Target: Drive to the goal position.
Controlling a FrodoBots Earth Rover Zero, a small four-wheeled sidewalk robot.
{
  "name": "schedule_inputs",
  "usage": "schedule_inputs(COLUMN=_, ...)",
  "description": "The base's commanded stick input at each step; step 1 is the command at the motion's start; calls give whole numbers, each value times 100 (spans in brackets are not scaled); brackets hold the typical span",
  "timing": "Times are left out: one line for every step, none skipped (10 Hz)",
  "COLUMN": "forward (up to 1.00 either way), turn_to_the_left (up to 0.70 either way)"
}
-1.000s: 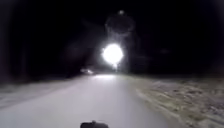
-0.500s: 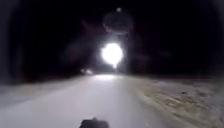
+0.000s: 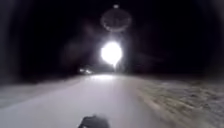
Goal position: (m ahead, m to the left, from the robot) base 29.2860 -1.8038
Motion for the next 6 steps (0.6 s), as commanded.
schedule_inputs(forward=100, turn_to_the_left=5)
schedule_inputs(forward=100, turn_to_the_left=0)
schedule_inputs(forward=100, turn_to_the_left=0)
schedule_inputs(forward=100, turn_to_the_left=0)
schedule_inputs(forward=100, turn_to_the_left=0)
schedule_inputs(forward=100, turn_to_the_left=0)
